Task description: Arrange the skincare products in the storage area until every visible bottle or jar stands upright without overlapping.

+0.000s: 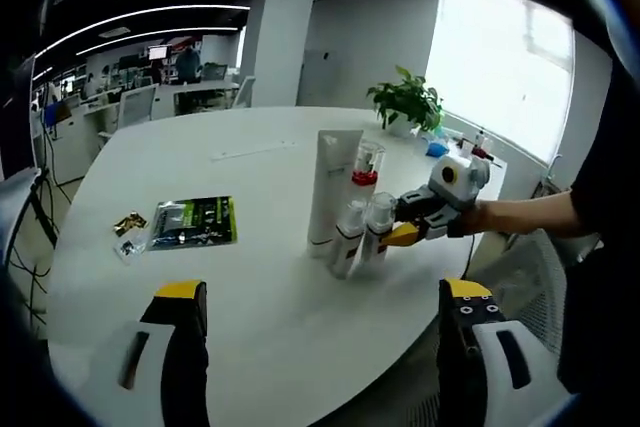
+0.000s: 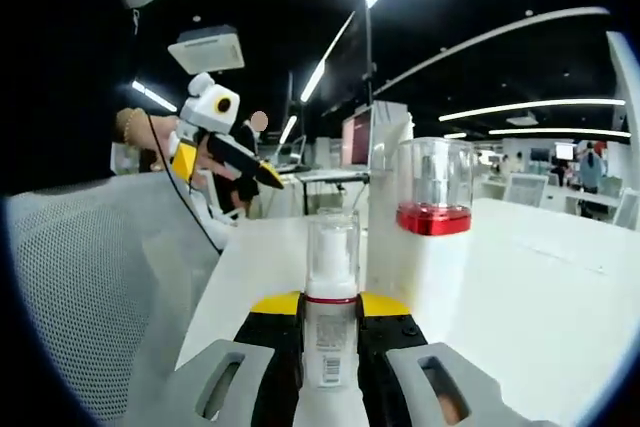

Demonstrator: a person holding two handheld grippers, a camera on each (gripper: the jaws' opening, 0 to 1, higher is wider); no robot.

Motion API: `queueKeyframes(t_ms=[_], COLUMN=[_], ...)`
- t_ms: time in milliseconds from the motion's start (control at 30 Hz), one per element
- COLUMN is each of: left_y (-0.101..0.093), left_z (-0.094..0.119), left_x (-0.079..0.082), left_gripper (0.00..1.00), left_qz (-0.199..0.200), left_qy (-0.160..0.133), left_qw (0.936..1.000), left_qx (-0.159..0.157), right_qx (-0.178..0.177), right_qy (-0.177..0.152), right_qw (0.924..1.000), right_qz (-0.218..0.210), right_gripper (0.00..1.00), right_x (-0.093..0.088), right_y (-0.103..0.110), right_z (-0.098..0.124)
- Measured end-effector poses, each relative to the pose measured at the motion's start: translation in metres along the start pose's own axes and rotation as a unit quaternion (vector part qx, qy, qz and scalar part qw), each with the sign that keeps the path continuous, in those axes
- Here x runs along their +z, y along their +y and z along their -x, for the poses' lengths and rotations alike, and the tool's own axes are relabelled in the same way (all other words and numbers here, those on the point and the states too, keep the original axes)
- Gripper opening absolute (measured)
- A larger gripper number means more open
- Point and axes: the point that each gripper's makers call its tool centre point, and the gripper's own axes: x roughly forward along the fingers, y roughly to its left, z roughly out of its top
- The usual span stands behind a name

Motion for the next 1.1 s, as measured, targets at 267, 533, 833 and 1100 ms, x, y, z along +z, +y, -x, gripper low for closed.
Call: queueKeyframes(t_ms=[267, 533, 833, 1100], left_y=[-0.005, -0.007, -0.007, -0.006], left_z=[-0.005, -0.007, -0.007, -0.008], left_x=[0.001, 0.002, -0.001, -0.003], left_gripper=[0.88, 0.87, 0.86, 0.86], left_qz=[-0.006, -0.010, -0.011, -0.009], left_qy=[0.003, 0.007, 0.012, 0.015], left_qw=[0.9999, 0.9998, 0.9998, 0.9997], left_qx=[-0.009, -0.014, -0.014, -0.015], right_qx=[0.001, 0.004, 0.017, 0.010], right_qy=[0.017, 0.030, 0.050, 0.080], right_qw=[0.9999, 0.9996, 0.9986, 0.9967], right_qz=[0.005, 0.002, 0.000, -0.007], right_gripper=[0.11, 0.12, 0.13, 0.17], right_x=[-0.003, -0.004, -0.009, -0.026], right_y=[0.002, 0.004, 0.009, 0.008], right_z=[0.008, 0.012, 0.010, 0.013])
